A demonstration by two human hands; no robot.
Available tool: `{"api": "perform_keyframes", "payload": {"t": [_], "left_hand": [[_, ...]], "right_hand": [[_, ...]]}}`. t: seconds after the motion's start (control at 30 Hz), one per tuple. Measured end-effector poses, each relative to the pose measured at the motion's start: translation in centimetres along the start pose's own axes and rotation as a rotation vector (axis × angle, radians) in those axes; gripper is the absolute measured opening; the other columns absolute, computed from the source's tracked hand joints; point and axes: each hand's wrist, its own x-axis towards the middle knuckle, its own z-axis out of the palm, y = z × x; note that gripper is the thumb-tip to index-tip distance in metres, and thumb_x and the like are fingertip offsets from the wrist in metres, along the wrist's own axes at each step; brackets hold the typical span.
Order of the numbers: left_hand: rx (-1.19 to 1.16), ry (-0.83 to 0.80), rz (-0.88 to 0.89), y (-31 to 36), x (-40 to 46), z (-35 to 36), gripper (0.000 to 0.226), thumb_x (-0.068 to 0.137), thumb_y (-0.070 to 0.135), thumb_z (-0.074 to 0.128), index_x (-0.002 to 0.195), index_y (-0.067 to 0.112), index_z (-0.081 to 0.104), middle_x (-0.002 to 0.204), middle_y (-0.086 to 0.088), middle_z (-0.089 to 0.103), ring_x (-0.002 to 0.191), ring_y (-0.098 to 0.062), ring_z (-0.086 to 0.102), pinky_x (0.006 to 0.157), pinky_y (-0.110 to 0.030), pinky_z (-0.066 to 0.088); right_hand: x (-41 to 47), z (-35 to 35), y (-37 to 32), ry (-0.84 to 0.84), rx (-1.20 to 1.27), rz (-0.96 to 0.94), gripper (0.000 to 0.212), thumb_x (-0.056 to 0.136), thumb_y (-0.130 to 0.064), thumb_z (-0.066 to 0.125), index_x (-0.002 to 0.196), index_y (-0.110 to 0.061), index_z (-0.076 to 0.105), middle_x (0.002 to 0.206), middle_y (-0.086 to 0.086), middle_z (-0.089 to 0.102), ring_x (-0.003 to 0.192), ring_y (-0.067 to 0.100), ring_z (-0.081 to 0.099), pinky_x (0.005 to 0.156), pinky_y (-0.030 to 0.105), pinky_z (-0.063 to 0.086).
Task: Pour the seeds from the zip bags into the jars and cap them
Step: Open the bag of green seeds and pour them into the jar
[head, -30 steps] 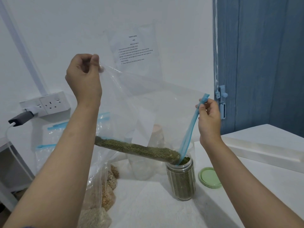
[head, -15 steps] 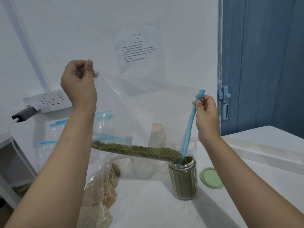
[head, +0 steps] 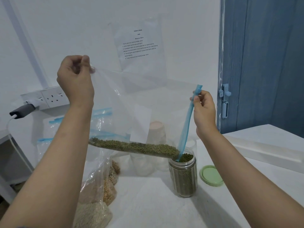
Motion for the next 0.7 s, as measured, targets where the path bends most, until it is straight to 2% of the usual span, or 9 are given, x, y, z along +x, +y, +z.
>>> {"api": "perform_keyframes", "payload": {"t": [0.13,0.27,0.37,0.5,0.7], "left_hand": [[-0.005,-0.009,0.019,0.23,0.08,0.31,0.010,0.091,0.033,0.064,0.081,0.031,0.060,0.065,0.011,0.066,0.071,-0.012,0.067,0.086,-0.036,0.054],[0.003,-0.015,0.025,0.22,0.18,0.51,0.011,0.091,0.032,0.064,0.081,0.032,0.059,0.061,0.017,0.065,0.072,-0.014,0.068,0.084,-0.033,0.054],[0.004,-0.018,0.029,0.31,0.20,0.63,0.012,0.091,0.032,0.063,0.080,0.033,0.059,0.065,0.012,0.066,0.072,-0.013,0.067,0.083,-0.032,0.053],[0.003,-0.025,0.038,0.32,0.22,0.68,0.011,0.091,0.033,0.063,0.081,0.033,0.059,0.069,0.005,0.067,0.071,-0.011,0.066,0.083,-0.033,0.053],[-0.004,-0.025,0.034,0.30,0.18,0.82,0.011,0.092,0.032,0.062,0.081,0.032,0.059,0.068,0.007,0.066,0.071,-0.010,0.066,0.083,-0.030,0.052]], "right_hand": [[0.06,0.00,0.19,0.011,-0.002,0.007,0.015,0.105,-0.018,0.045,0.110,-0.025,0.056,0.093,-0.013,0.062,0.087,-0.002,0.056,0.072,0.007,0.042],[0.01,-0.10,0.22,0.019,-0.003,0.009,0.014,0.106,-0.018,0.045,0.112,-0.024,0.056,0.093,-0.012,0.061,0.086,-0.001,0.056,0.069,0.004,0.042],[-0.03,-0.24,0.29,0.025,-0.001,0.012,0.014,0.106,-0.019,0.045,0.113,-0.024,0.056,0.096,-0.010,0.061,0.085,-0.003,0.056,0.066,0.002,0.042],[-0.05,-0.32,0.39,0.026,-0.005,0.015,0.014,0.106,-0.019,0.044,0.112,-0.024,0.056,0.094,-0.011,0.061,0.085,-0.003,0.055,0.067,0.004,0.042],[0.06,-0.28,0.49,0.039,-0.006,0.016,0.015,0.106,-0.018,0.044,0.112,-0.024,0.056,0.093,-0.013,0.062,0.087,-0.001,0.056,0.072,0.008,0.042]]}}
